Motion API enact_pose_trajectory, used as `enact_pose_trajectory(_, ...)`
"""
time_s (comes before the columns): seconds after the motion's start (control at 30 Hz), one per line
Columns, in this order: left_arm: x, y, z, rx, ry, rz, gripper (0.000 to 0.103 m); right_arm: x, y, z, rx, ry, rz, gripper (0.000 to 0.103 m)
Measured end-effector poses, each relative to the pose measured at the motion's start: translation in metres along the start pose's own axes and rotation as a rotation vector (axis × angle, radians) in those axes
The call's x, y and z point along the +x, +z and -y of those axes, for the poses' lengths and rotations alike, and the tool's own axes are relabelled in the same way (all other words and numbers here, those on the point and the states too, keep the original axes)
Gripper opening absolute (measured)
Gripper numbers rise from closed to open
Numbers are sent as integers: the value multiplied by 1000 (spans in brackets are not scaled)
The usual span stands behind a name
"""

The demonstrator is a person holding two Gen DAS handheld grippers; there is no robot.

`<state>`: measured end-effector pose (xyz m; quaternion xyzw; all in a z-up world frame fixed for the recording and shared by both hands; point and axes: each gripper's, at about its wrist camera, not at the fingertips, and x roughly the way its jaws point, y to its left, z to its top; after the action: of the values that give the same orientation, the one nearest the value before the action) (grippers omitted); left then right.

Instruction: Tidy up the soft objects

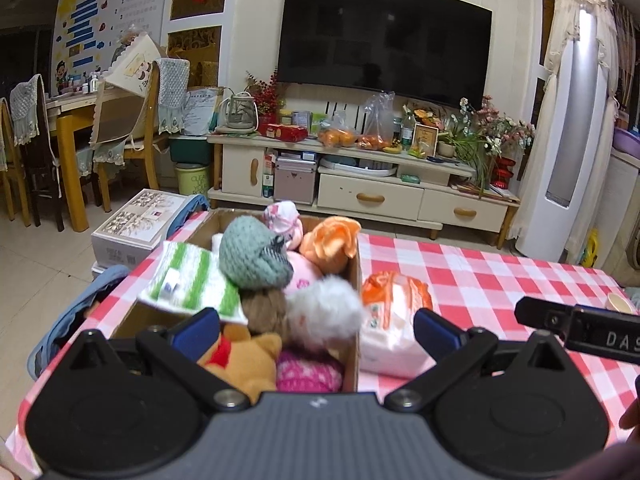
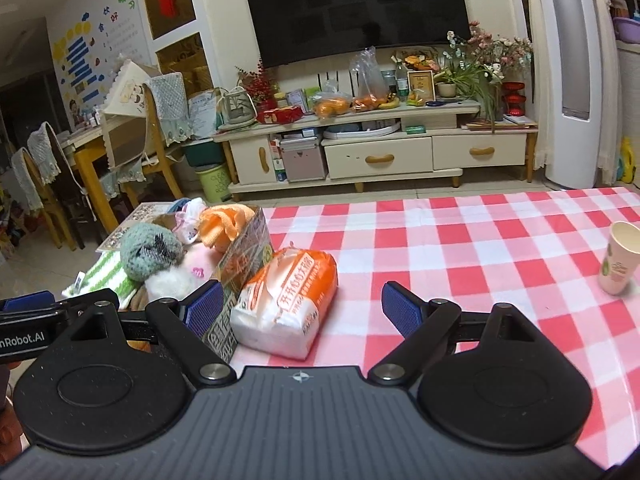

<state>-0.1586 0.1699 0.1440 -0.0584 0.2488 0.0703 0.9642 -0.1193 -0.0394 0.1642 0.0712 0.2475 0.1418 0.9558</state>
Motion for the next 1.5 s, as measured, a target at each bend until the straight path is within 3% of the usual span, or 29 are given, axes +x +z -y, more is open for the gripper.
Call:
enact_pose_trajectory(0.6, -50, -33, -6, 31, 24, 12, 102, -46, -35, -38, -88, 14, -5, 103)
enact_pose_trajectory(1.5, -56, -44, -20, -7, 45, 28, 102, -47, -46, -53, -144, -5, 1, 103)
